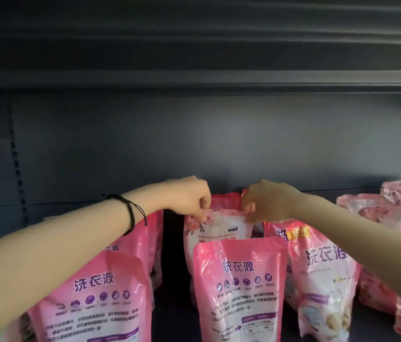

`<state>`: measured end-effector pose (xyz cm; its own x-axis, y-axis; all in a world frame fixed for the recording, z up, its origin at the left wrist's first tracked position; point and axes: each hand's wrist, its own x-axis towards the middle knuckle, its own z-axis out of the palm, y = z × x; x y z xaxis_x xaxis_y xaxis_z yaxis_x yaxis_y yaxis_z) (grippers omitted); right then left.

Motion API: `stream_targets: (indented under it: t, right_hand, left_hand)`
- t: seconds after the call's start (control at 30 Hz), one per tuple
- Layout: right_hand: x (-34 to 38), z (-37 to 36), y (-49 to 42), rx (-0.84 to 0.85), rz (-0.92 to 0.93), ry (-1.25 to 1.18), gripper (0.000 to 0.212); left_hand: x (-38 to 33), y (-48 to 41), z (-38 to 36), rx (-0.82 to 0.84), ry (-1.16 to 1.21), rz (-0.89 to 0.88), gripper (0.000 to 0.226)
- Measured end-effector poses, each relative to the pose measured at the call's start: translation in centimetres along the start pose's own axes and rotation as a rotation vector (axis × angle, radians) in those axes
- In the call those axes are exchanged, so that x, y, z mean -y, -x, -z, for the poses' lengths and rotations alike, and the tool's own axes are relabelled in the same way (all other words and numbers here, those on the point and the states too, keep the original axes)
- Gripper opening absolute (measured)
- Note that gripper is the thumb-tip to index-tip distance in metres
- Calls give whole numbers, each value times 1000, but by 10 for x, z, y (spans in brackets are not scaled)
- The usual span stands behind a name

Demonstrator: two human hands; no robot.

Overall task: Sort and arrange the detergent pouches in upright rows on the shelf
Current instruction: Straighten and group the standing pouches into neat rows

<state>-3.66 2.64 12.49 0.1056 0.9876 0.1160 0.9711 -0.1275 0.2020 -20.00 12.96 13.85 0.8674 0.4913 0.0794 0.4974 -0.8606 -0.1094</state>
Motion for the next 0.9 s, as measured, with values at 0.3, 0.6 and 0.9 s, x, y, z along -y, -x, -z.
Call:
stream_targets:
  t: [0.3, 0.6, 0.9]
  right_hand:
    - [-30, 22, 2, -234, -57, -838, 10]
    - [-18, 26, -11, -460, 86, -1858, 20]
    - [12, 40, 11, -682, -8, -1983, 14]
  left_hand:
    - [13, 11, 29, -223, 622, 80, 10]
    - [-16, 7, 61, -726, 1435, 130, 17]
    - [-28, 25, 105, -904, 1510, 79, 28]
